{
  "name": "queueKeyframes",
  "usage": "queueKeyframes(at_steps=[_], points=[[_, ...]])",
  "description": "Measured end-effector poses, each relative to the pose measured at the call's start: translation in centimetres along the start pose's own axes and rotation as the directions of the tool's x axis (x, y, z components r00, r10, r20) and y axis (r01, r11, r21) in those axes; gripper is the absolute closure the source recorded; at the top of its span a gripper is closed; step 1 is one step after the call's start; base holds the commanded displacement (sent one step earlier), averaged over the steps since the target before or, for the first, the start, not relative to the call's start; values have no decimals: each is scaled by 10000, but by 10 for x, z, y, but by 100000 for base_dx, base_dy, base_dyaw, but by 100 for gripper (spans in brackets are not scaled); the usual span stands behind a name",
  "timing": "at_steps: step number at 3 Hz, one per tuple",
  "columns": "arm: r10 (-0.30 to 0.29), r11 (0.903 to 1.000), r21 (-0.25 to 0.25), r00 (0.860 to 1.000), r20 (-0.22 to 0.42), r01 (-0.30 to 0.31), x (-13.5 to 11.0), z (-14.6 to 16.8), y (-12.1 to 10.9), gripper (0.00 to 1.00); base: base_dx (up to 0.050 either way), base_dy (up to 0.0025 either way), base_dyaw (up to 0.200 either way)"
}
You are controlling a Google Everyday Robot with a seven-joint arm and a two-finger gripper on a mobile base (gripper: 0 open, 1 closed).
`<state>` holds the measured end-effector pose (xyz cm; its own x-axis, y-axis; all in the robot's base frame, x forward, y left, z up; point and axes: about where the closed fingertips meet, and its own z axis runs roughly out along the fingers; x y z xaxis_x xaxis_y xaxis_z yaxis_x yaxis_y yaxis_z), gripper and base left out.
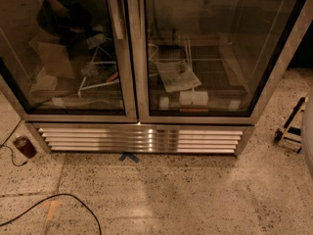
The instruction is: Pick orange can from middle drawer and place on counter
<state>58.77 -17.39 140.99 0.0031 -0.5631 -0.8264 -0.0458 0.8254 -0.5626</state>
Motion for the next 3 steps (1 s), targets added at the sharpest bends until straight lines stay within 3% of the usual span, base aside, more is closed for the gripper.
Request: queueKeyframes(at_steps=[1, 2, 3], points=[[-754, 9909, 1132, 9970, 169, 730, -33, -46, -34, 0, 0, 0, 0], [-1264, 9661, 2448, 9773, 1702, 824, -101, -99, -67, 0, 0, 0, 0], [-1264, 9661, 2448, 9773, 1702, 824, -101, -99, -67, 0, 0, 0, 0]])
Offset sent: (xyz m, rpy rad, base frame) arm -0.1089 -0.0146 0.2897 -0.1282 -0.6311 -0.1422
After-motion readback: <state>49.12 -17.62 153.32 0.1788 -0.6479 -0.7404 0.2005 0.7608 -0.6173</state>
